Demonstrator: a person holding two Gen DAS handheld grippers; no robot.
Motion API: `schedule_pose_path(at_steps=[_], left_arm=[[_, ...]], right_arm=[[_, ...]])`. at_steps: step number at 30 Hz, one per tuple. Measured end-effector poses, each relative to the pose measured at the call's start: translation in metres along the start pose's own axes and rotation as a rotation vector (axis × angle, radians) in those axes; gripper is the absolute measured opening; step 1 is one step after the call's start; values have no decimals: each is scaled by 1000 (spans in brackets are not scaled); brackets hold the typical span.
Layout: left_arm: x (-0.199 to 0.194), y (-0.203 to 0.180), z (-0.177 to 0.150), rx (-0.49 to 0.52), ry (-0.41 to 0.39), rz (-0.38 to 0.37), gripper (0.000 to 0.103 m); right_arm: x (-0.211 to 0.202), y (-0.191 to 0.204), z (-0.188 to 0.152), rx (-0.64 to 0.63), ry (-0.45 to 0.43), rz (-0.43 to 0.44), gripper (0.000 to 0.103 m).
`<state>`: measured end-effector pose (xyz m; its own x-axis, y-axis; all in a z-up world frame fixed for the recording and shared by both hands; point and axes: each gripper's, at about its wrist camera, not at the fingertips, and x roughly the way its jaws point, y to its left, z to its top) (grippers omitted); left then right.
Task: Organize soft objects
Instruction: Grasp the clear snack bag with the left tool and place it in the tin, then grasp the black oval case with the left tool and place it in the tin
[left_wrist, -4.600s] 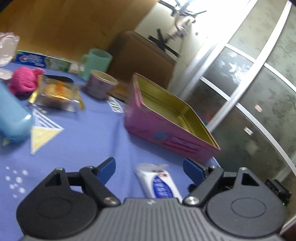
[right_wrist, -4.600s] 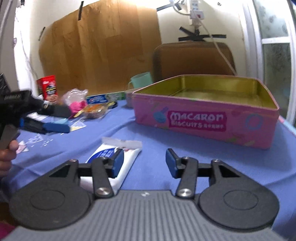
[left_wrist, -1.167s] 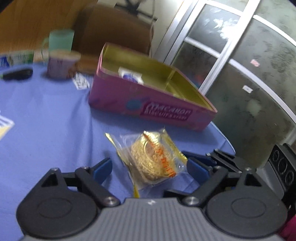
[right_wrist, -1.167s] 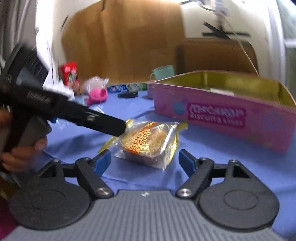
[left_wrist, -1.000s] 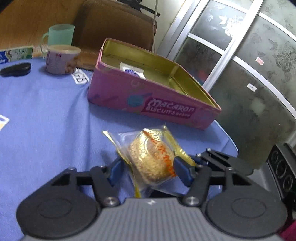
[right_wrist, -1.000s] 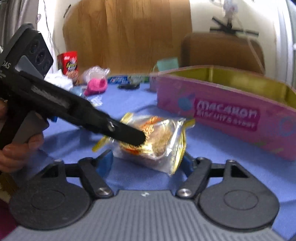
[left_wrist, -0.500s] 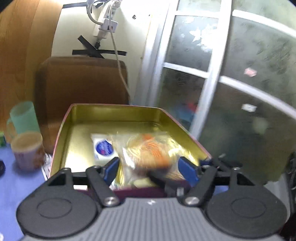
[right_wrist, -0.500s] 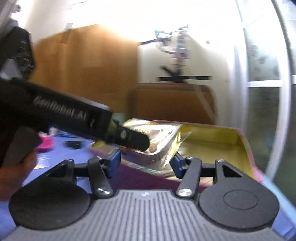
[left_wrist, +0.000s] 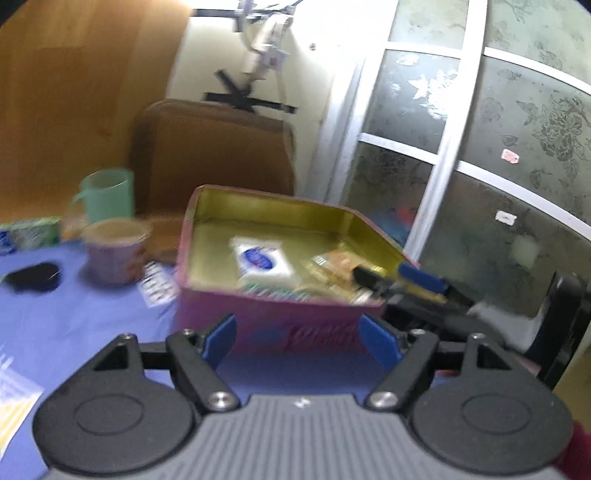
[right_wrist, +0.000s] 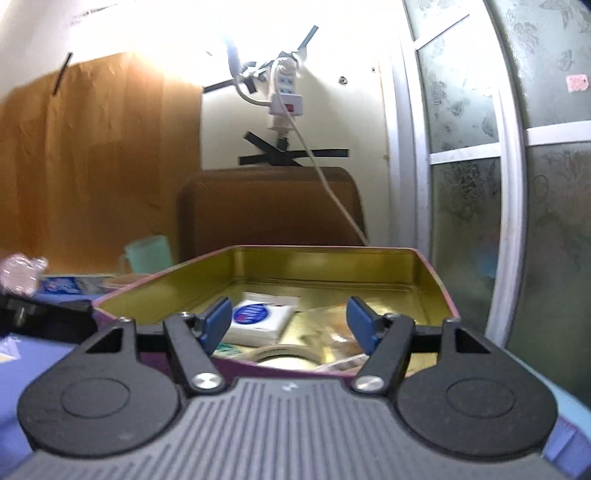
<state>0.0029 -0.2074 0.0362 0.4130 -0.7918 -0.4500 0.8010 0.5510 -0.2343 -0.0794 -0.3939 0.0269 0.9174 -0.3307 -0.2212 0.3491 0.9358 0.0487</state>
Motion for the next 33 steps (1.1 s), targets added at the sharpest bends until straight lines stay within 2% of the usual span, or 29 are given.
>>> schedule_pose_path(at_steps=[3,7,12,14,16,19,21,24,27,33], left_arm=[[-29,27,-23,-51,14,48,76],[-66,66,-54,-115,31,182,76],[-113,128,-71,-281,-8,345,76],[-127,151,-70,-325,-27,449,76],[-137,169,-71,-363,-55,499,76],[-143,188,-71,-438,-102,473,79],[-142,184,-70,-417,-100,485,80],[-143,177,-71,-391,-114,482,80],[-146,177,-73,-422,-136,466,80],[-147,192,-76,-479,-158,432,80]], right_arm=[[-11,15,3,-1,-29,55,71],[-14,42,11,-16,-20,186,70],[-1,92,11,-26,97,397,69],[10,114,8,-33,159,468,67],[19,134,4,-50,204,513,66],[46,167,7,-85,261,559,65],[70,187,10,-116,294,569,65],[113,217,16,-203,317,558,66],[162,246,23,-304,358,521,66],[247,277,33,-201,524,467,70]])
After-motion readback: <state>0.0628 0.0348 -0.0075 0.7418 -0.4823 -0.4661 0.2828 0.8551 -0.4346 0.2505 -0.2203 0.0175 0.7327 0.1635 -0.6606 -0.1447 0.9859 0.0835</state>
